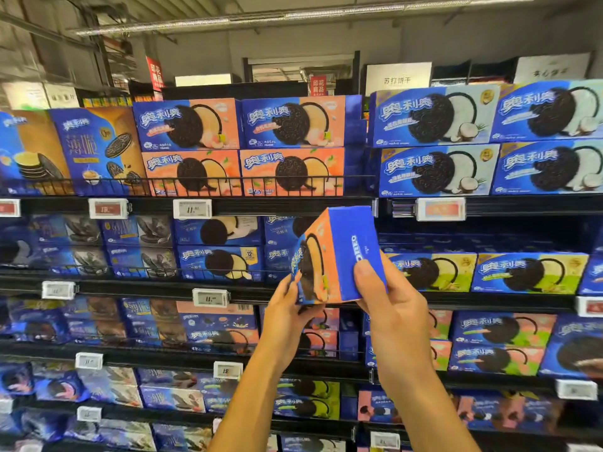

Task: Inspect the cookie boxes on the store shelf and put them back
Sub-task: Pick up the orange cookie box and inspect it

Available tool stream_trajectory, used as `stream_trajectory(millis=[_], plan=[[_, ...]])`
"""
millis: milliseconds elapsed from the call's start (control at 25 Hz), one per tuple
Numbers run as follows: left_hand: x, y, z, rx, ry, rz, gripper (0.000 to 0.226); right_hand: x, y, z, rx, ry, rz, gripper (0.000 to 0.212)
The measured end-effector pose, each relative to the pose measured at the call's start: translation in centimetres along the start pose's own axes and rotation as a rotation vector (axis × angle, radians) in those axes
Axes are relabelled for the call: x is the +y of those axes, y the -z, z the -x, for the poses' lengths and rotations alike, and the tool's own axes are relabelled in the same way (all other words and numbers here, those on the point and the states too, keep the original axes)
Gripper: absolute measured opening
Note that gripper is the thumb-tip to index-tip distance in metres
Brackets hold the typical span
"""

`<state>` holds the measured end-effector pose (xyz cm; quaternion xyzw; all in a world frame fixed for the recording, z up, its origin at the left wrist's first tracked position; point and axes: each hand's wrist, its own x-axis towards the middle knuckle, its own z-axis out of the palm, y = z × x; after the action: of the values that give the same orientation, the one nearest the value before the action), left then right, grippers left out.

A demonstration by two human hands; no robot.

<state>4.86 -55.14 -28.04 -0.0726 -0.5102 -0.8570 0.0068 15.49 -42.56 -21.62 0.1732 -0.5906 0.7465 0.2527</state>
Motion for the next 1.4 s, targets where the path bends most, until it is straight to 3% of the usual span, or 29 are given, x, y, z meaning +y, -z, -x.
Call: stream_trajectory(millis=[240, 400, 520, 680, 920, 1160, 1400], plan=[[1.0, 2.2, -1.0, -0.047, -0.003, 0.005, 0.042, 0.8, -2.7, 0.1, -0.017, 0.032, 0.057, 0.042], [1.7, 4.6, -1.5, -0.047, -0.007, 0.007, 0.04, 1.5, -3.8, -0.4, 0.007, 0.005, 0.066, 0.041], [2.2, 6.4, -1.5, -0.055, 0.006, 0.09, 0.029, 2.4, -3.9, -1.1, 0.06, -0.046, -0.011, 0.041], [4.0, 8.3, -1.0, -0.031, -0.099, 0.131, 0.037, 3.9, -3.4, -2.0, 0.156, -0.123, -0.159, 0.05], [7.4, 10.3, -0.1, 0.123, -0.315, 0.038, 0.045, 6.7, -1.6, -2.9, 0.21, -0.203, -0.087, 0.03], [8.5, 11.7, 0.5, 0.121, -0.37, -0.145, 0.046, 8.7, -2.3, -3.1, 0.203, -0.282, -0.053, 0.047], [9.9, 14.5, 0.2, 0.013, -0.346, -0.295, 0.064, 8.9, -3.4, -3.4, 0.105, -0.159, 0.048, 0.051]])
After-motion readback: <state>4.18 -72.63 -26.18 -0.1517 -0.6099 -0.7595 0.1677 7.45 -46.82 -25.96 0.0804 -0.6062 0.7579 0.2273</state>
